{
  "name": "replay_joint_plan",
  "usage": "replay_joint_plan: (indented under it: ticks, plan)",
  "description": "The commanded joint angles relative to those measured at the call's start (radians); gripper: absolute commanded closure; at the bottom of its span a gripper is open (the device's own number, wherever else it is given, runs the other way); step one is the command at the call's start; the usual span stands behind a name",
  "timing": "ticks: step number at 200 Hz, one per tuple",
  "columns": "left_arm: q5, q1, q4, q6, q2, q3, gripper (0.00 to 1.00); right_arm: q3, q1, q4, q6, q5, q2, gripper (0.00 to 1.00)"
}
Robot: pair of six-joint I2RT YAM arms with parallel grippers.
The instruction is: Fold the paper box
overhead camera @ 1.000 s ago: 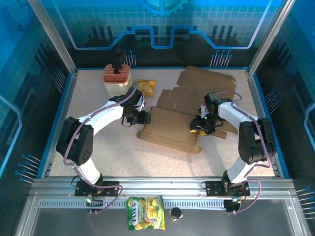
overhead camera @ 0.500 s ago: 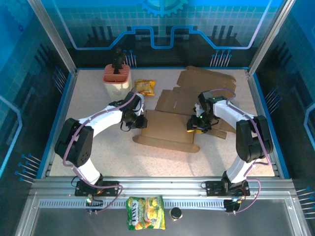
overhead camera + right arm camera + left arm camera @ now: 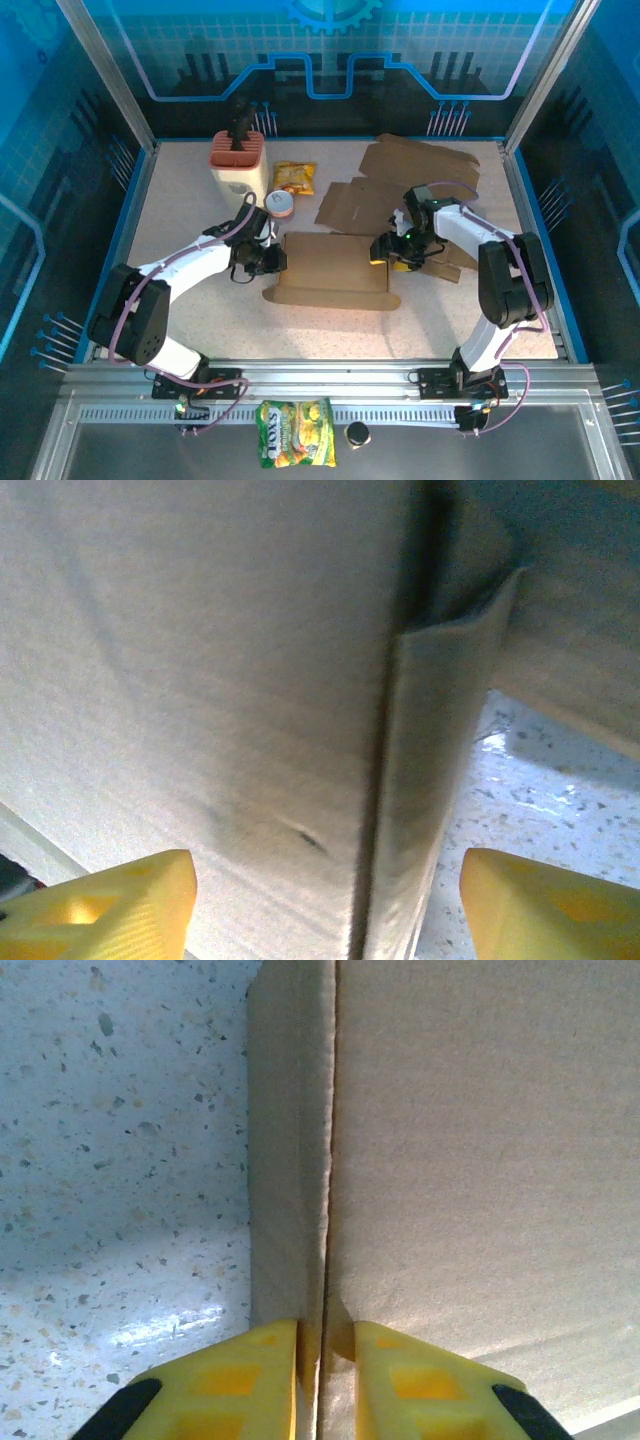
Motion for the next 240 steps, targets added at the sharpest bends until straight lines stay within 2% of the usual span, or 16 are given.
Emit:
replay_joint_plan:
  ticks: [1,99,191,240]
  plan:
    - [0.004,0.018,0.004,-0.022,-0.009,-0.041,0.83,-0.033,-0.037,0.059,-0.011,-0.106,-0.005,0.24]
    - [0.016,0.087,0.051,-0.082,-0.057,-0.151,0.94,-0.093,-0.046,0.133,0.012,-0.145,0.004,0.19]
    - [0.067,0.162,0.100,-0.142,-0.066,-0.229,0.96,-0.137,-0.044,0.345,0.064,-0.342,0.048,0.17]
    - [0.074,0.178,0.116,-0.150,-0.060,-0.232,0.96,-0.141,-0.006,0.428,0.108,-0.423,0.039,0.22]
